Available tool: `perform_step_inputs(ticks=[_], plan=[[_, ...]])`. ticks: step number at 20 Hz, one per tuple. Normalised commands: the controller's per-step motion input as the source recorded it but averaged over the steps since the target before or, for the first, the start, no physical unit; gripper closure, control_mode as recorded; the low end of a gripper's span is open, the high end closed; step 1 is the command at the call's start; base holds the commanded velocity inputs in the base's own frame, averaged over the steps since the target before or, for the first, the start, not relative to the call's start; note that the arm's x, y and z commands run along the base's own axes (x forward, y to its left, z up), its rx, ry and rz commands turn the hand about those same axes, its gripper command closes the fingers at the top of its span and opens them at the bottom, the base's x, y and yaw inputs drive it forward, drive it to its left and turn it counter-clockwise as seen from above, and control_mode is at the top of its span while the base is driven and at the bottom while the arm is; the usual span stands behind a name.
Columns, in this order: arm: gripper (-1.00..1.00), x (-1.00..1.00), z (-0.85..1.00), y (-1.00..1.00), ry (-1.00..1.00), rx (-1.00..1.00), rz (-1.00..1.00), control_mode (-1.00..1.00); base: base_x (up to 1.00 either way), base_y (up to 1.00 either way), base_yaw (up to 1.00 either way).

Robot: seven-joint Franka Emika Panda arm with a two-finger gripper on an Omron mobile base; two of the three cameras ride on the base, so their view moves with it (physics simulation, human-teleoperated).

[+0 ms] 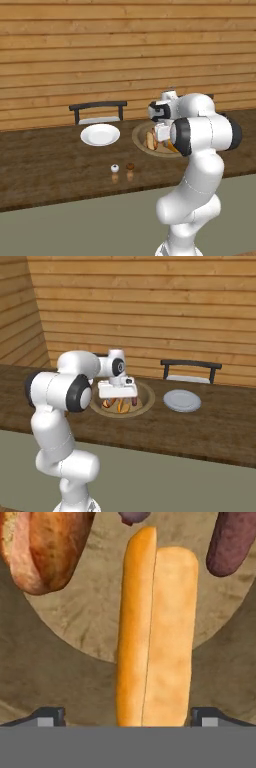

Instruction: Place one bun and one sausage from the bowl on each plate.

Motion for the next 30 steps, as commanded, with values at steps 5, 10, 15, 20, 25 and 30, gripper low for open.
perform_step_inputs(ticks=[5, 10, 15, 20, 25, 30], plan=[[-1.00, 0.02, -0.43, -0.17, 0.00, 0.00, 0.02, -1.00, 0.00, 0.00, 0.00], [-1.00, 0.00, -0.33, -0.21, 0.00, 0.00, 0.00, -1.00, 0.00, 0.00, 0.00], [1.00, 0.00, -0.17, 0.00, 0.01, 0.01, 0.00, -1.00, 0.00, 0.00, 0.00], [1.00, -0.17, 0.23, 0.00, 0.02, 0.00, 0.00, -1.00, 0.00, 0.00, 0.00], [1.00, -0.77, 0.98, -0.21, -0.11, 0.02, 0.00, -1.00, 0.00, 0.00, 0.00], [1.00, -0.40, 0.94, -0.52, -0.27, 0.07, 0.00, -1.00, 0.00, 0.00, 0.00]])
